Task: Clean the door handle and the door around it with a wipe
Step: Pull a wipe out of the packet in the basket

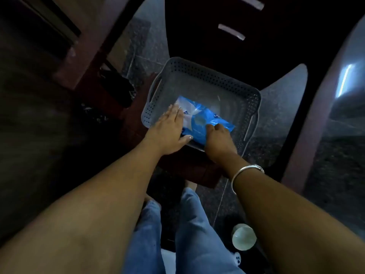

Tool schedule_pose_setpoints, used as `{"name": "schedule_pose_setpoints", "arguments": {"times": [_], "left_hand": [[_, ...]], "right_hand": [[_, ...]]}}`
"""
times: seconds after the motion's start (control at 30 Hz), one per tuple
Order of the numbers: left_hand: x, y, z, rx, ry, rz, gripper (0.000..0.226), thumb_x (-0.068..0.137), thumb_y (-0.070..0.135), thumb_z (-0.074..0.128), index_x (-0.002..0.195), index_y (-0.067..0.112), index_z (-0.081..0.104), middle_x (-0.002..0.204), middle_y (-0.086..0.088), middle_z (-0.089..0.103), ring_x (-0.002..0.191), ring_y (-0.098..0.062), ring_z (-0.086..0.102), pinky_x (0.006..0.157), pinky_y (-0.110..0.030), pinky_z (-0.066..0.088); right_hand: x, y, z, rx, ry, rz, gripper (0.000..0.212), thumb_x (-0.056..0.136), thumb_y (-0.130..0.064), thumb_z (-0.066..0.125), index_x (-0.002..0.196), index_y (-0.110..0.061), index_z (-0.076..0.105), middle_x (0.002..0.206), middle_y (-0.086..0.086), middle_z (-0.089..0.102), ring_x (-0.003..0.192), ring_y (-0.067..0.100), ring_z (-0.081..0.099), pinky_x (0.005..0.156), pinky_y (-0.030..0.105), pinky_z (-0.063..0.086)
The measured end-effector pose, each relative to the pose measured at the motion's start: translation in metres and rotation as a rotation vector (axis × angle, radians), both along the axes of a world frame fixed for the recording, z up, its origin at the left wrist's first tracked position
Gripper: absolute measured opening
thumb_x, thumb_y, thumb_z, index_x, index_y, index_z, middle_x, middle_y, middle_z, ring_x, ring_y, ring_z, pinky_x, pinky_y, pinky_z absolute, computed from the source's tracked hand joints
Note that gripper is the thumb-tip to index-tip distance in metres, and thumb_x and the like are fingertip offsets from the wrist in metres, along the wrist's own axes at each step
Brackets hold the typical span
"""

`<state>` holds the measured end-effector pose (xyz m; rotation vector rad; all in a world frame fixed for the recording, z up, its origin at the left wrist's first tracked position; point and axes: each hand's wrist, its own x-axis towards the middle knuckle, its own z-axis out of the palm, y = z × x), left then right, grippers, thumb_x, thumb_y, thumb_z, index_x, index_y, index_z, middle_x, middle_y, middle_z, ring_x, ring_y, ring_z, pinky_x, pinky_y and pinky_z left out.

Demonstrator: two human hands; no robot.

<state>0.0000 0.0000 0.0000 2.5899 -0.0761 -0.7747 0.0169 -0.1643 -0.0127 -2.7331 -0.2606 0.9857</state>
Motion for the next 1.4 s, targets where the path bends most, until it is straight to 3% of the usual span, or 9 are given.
{"name": "schedule_pose_setpoints", "arguments": {"times": [0.37, 0.57, 0.8, 0.93, 1.03, 1.13, 1.27, 1.4], "left_hand": [[0.018, -0.008, -0.053, 0.003, 0.017, 0.039, 0.083, 0.087, 0.040, 0.054, 0.144, 0.006, 0.004, 0.156, -0.013, -0.006, 0.143, -0.027, 0.001, 0.114, -0.040, 0.015], [0.024, -0.009, -0.067, -0.017, 0.018, 0.053, 0.074, 0.089, 0.029, 0.053, 0.143, 0.005, 0.008, 0.155, -0.016, -0.004, 0.142, -0.029, 0.001, 0.114, -0.037, 0.014], [0.022, -0.008, -0.075, -0.019, 0.034, 0.051, 0.072, 0.089, 0.026, 0.052, 0.143, 0.005, 0.009, 0.155, -0.016, 0.000, 0.142, -0.029, 0.003, 0.114, -0.039, 0.016], [0.022, -0.007, -0.072, -0.027, 0.038, 0.082, 0.070, 0.089, 0.028, 0.052, 0.143, 0.005, 0.012, 0.155, -0.016, 0.005, 0.142, -0.029, 0.005, 0.114, -0.039, 0.016], [0.024, -0.008, -0.068, -0.039, 0.057, 0.092, 0.070, 0.089, 0.028, 0.052, 0.143, 0.006, 0.013, 0.154, -0.016, 0.008, 0.142, -0.029, 0.006, 0.115, -0.039, 0.016], [0.026, -0.008, -0.060, -0.038, 0.091, 0.096, 0.071, 0.088, 0.028, 0.054, 0.143, 0.007, 0.014, 0.154, -0.016, 0.010, 0.142, -0.030, 0.009, 0.115, -0.041, 0.018], [0.024, -0.008, -0.044, -0.051, 0.053, 0.148, 0.068, 0.086, 0.025, 0.057, 0.141, 0.008, 0.020, 0.153, -0.017, 0.015, 0.139, -0.032, 0.018, 0.111, -0.046, 0.028], [0.028, -0.010, -0.018, -0.280, -0.007, 0.324, 0.057, 0.085, 0.017, 0.055, 0.136, 0.013, 0.029, 0.138, -0.016, 0.039, 0.120, -0.034, 0.045, 0.097, -0.047, 0.041]], "right_hand": [[0.039, 0.016, -0.051, -0.010, -0.100, 0.011, 0.025, 0.086, -0.002, 0.048, 0.106, -0.002, 0.062, 0.109, 0.024, 0.053, 0.098, 0.041, 0.055, 0.083, 0.039, 0.047], [0.041, 0.029, -0.058, -0.108, -0.107, 0.198, 0.026, 0.089, -0.001, 0.044, 0.109, 0.001, 0.060, 0.109, 0.022, 0.055, 0.095, 0.042, 0.060, 0.074, 0.045, 0.050], [0.038, 0.028, -0.075, -0.015, -0.151, 0.165, 0.021, 0.087, -0.001, 0.048, 0.103, 0.003, 0.061, 0.106, 0.021, 0.058, 0.091, 0.040, 0.061, 0.071, 0.040, 0.050], [0.038, 0.016, -0.081, 0.228, -0.126, -0.248, 0.007, 0.082, -0.003, 0.055, 0.077, -0.005, 0.060, 0.083, 0.011, 0.057, 0.079, 0.032, 0.059, 0.063, 0.029, 0.038], [0.037, 0.012, -0.074, 0.482, 0.000, -0.779, 0.027, 0.075, 0.004, 0.058, 0.058, -0.016, 0.053, 0.068, 0.007, 0.055, 0.069, 0.026, 0.055, 0.062, 0.036, 0.044], [0.038, 0.014, -0.060, 0.691, 0.072, -1.170, 0.032, 0.078, 0.007, 0.053, 0.057, -0.017, 0.048, 0.066, 0.014, 0.053, 0.066, 0.025, 0.049, 0.059, 0.037, 0.041], [0.041, 0.016, -0.039, 0.763, 0.089, -1.229, 0.029, 0.078, 0.006, 0.052, 0.058, -0.014, 0.046, 0.071, 0.019, 0.056, 0.071, 0.028, 0.055, 0.061, 0.035, 0.043], [0.045, 0.023, -0.010, 0.844, 0.132, -1.287, 0.027, 0.082, 0.003, 0.046, 0.062, -0.014, 0.046, 0.063, 0.010, 0.053, 0.058, 0.021, 0.053, 0.050, 0.024, 0.045]]}}
